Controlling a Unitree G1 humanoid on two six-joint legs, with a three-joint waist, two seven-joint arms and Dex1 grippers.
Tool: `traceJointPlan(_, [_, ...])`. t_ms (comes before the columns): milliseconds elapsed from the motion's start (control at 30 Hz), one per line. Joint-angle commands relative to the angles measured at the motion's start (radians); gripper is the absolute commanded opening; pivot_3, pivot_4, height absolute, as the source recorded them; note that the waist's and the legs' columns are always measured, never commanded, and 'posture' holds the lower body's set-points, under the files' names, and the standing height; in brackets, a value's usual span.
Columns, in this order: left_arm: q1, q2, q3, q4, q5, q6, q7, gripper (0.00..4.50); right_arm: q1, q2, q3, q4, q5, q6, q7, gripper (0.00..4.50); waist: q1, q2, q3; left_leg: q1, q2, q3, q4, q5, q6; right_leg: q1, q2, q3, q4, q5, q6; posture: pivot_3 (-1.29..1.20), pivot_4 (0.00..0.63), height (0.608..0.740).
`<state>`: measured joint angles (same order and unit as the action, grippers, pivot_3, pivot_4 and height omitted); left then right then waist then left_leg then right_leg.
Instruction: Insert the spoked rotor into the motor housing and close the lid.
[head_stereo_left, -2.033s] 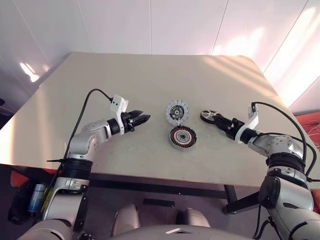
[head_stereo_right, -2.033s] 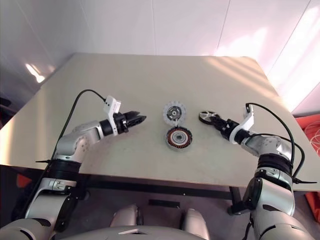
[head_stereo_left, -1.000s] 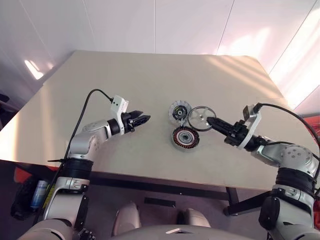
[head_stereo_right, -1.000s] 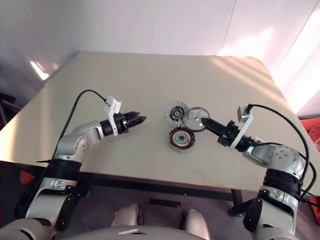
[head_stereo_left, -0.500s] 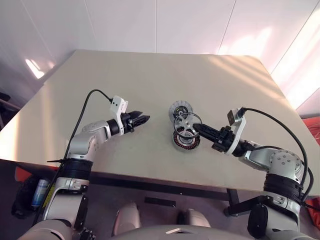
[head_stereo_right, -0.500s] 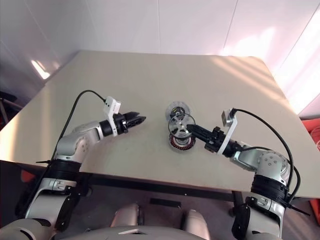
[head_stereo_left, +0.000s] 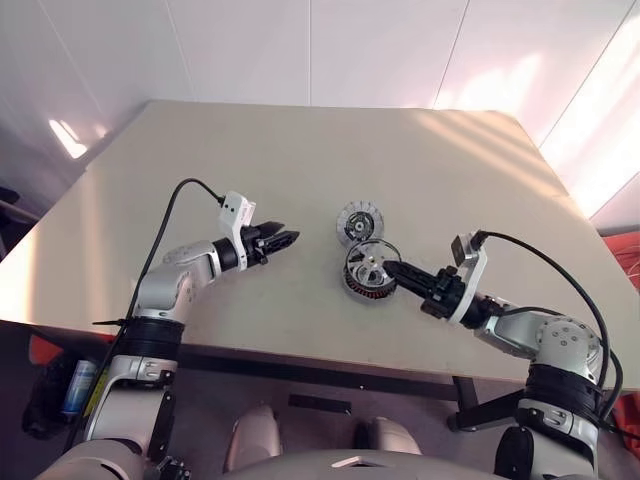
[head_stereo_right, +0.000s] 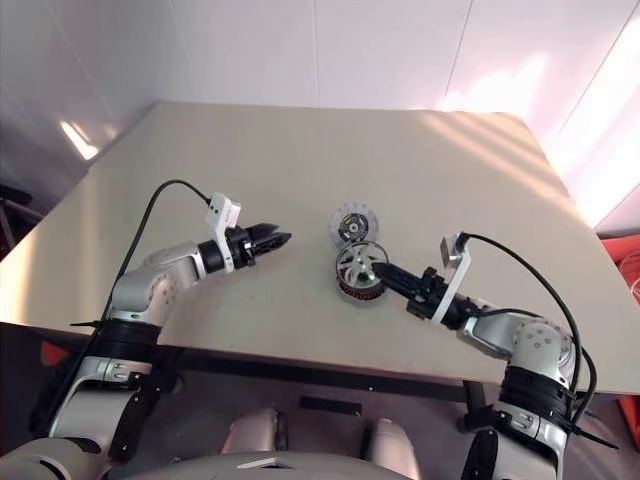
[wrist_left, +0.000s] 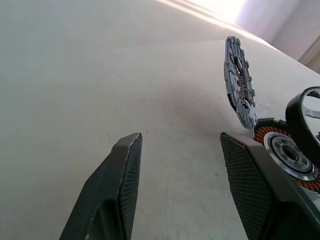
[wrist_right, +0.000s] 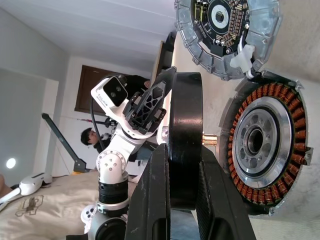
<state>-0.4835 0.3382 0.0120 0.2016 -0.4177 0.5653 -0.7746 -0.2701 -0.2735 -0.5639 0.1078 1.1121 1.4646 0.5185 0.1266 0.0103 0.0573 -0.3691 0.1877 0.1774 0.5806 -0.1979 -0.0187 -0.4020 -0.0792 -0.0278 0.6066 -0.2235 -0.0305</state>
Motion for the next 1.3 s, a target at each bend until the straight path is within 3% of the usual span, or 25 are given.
traceJointPlan(33, [-0.011, 0.012, 0.017, -0.036, -0.009, -0.001, 0.0, 2.66, -0.008, 0.019, 0.003, -0.023, 0.042, -0.018, -0.009, 0.35, 0.0, 0.0, 0.0, 0.0, 0.0, 0.0, 0.0, 0.0, 0.0, 0.0, 0.0, 0.0, 0.0, 0.0, 0.0, 0.0, 0.0, 0.74])
traceJointPlan(1233, [-0.012, 0.025, 0.02, -0.035, -0.003, -0.007, 0.003, 2.66, 0.024, 0.002, 0.06, 0.06, 0.006, -0.135, -0.003, 0.35, -0.001, 0.0, 0.0, 0.001, 0.0, 0.0, 0.0, 0.0, 0.0, 0.001, 0.0, 0.0, 0.001, 0.0, 0.0, 0.0, 0.0, 0.74])
traceJointPlan(1300, [-0.013, 0.026, 0.021, -0.034, -0.003, -0.008, 0.003, 2.66, 0.026, -0.001, 0.068, 0.058, 0.007, -0.14, 0.004, 1.09, -0.001, 0.0, 0.0, 0.002, 0.0, 0.0, 0.0, 0.001, -0.001, 0.001, 0.0, 0.0, 0.001, 0.0, 0.0, 0.0, 0.0, 0.74])
